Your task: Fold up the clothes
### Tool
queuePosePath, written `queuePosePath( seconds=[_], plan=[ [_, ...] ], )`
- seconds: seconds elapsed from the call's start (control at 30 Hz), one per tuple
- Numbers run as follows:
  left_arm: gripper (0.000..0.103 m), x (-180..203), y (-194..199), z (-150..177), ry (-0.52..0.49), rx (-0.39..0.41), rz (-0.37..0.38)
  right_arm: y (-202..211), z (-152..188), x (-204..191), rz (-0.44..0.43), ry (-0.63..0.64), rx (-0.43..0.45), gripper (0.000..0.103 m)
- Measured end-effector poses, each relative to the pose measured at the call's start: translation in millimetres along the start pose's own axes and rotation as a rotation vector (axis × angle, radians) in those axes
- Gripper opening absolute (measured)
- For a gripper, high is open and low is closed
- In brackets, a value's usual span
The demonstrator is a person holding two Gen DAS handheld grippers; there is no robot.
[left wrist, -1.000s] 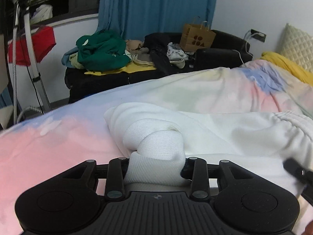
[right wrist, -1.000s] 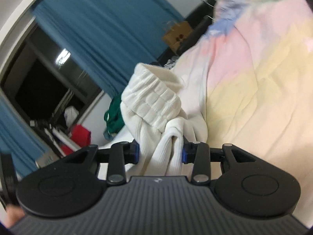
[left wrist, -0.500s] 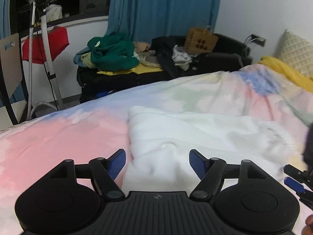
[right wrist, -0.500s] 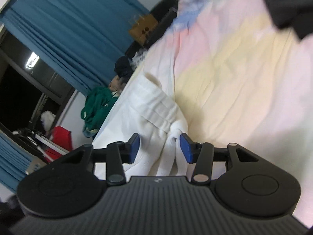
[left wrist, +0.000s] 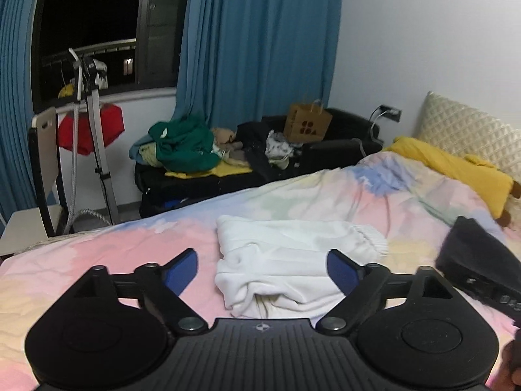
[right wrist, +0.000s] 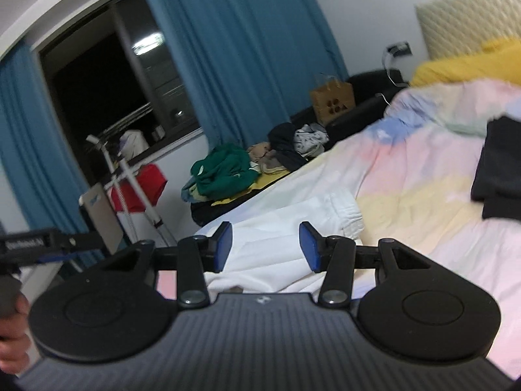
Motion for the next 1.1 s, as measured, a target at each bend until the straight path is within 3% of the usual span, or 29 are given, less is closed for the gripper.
queuePosePath(
  seconds=[0.03,0.13,0.4,0.73,0.9,1.1],
  plan=[
    [0.102,1,14,4,-0.007,0.013,-0.004,5,0,-7,-0.005,0.024,-0.004,0.061],
    [0.103,3,49,21,-0.03,0.051,-0.02,18,5,-25,-0.028,0.087,0.003,0.089],
    [0.103,15,82,71,-0.085,0.095,-0.069,29,36,-50,-0.016,0.197,0.02,0.088],
    [0.103,20,39,95,-0.059,0.1,-0.085,2,62,-18,0.051,0.156,0.027,0.088],
    [0.103,12,19,102,-0.02,0.109,-0.098,-7,76,-8,0.079,0.185,0.032,0.088],
    [0.103,11,11,115,-0.05,0.103,-0.072,-15,93,-5,0.141,0.265,0.018,0.088]
  ],
)
Point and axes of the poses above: each gripper's, at about its wrist camera, not at the fingertips, and y roughly against the way its jaws point, x to its right, z to its underside, the point moved 3 cm from there along -y, roughly the way its jaws point, and after that the axes turned 4 degrees about -z, right-handed, at the moved point
